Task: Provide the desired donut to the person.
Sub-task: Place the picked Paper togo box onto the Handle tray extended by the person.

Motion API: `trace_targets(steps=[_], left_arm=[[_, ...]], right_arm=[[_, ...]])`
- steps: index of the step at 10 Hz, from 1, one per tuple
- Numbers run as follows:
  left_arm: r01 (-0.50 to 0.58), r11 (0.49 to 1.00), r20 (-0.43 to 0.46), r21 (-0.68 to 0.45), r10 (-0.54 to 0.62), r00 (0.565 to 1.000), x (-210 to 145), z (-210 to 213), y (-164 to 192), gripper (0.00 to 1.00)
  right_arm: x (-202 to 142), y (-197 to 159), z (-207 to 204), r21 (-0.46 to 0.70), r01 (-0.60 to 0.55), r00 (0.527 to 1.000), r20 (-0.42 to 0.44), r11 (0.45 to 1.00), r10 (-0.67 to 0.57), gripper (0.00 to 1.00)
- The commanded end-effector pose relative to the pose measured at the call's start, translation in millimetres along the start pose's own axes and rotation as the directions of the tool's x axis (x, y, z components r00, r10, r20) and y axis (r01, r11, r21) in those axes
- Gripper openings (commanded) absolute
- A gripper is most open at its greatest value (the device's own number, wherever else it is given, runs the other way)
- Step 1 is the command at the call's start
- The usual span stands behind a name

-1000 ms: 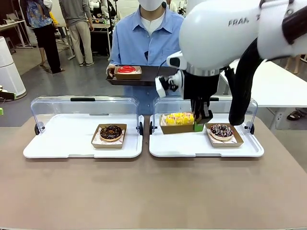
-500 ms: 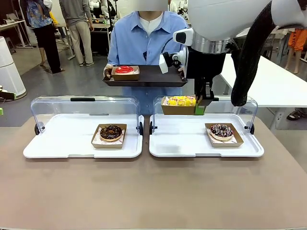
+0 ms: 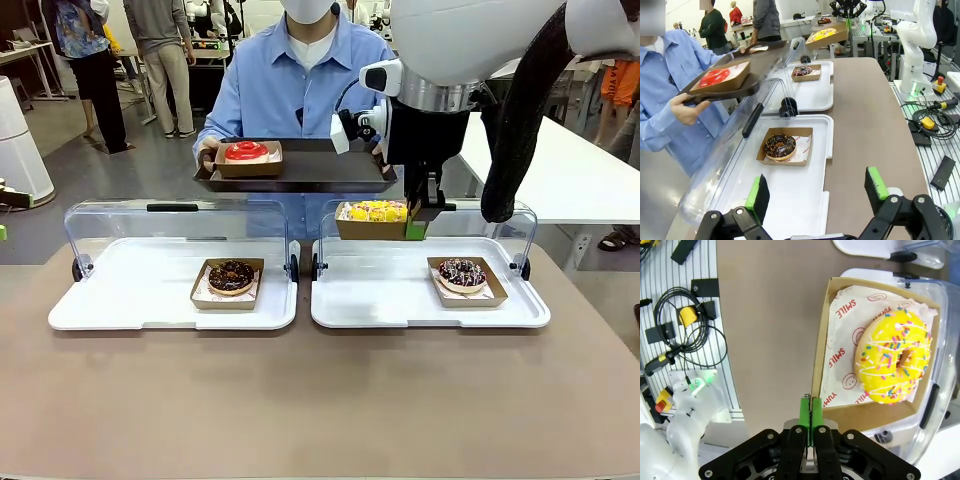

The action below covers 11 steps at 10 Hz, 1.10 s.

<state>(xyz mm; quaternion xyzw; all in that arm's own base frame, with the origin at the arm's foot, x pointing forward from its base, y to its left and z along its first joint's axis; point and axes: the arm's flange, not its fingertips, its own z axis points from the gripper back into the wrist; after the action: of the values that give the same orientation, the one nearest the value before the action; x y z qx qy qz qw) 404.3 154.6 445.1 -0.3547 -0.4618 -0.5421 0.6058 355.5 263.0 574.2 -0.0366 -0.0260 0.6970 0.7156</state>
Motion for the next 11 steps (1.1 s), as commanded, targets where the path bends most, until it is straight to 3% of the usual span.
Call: trace_targets(steps=[1, 11], left_arm=[[0.004, 1.000, 0.006, 0.005, -0.004, 1.000, 0.4, 1.4, -0.4, 1.00], [0.004, 1.000, 0.006, 0.005, -0.004, 1.000, 0.4, 1.4, -0.4, 1.00]], right_arm=[[0.6, 2.8, -0.4, -0.004, 0.006, 1.000, -0.006, 1.000, -0.006, 0.00], [0.0, 0.0, 0.0, 0.000, 0.000, 1.000, 0.000, 1.000, 0.000, 0.01]])
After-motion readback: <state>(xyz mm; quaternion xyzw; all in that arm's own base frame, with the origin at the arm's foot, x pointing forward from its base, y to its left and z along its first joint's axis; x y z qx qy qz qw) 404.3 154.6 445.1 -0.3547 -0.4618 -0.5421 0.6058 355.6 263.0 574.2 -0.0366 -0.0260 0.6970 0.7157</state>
